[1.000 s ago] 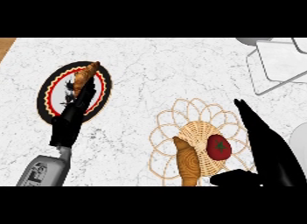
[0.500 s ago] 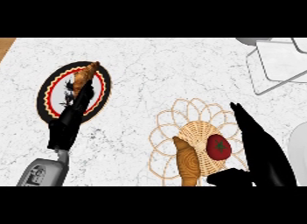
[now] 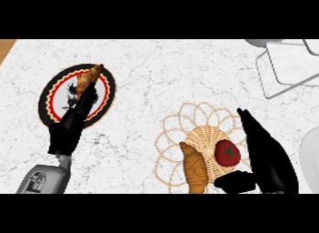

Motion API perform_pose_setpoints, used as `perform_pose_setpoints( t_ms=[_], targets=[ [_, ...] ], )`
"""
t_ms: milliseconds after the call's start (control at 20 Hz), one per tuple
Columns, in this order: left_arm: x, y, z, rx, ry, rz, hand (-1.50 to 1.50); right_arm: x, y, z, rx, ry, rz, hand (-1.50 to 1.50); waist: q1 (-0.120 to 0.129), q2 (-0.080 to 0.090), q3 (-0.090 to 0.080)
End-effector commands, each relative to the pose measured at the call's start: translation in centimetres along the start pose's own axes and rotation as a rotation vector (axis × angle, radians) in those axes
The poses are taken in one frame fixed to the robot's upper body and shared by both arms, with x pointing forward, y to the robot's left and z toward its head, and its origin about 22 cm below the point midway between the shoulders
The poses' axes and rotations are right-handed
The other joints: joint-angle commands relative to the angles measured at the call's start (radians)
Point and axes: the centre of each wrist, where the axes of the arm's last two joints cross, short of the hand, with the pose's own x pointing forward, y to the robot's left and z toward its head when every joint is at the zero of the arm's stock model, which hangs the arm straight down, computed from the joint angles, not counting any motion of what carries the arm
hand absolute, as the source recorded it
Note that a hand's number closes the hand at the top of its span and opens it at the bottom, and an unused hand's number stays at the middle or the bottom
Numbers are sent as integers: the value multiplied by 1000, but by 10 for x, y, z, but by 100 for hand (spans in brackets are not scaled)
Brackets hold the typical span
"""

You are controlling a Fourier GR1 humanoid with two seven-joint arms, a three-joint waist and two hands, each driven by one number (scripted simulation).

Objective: Pick the tomato from the placemat and place it in the tiered shelf

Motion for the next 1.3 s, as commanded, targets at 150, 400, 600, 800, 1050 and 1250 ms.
perform_pose_setpoints(
  t_ms=[150, 400, 600, 800, 1050, 1250],
  targets=[
    [1, 2, -4, -3, 5, 20, 0, 11, 19, -27, 13, 110, 25, -150, 3, 1, 0],
    [-1, -12, 0, 1, 19, 14, 0, -11, 20, -12, 19, 123, 40, -150, -2, 0, 0],
    [6, -6, -16, -9, 7, 16, 0, -2, 33, -27, 29, 125, 37, -150, -1, 1, 0],
    [8, -14, -7, -13, 7, 11, 0, 3, 23, -38, 62, 98, 19, -150, 0, 0, 0],
    [-6, 9, 3, -3, 2, -4, 0, -13, 42, -26, 64, 117, 49, -150, -1, 0, 0],
    [12, -15, -7, 18, -12, -12, 0, -24, 47, -39, 147, 96, 139, 150, 1, 0, 0]
  ],
)
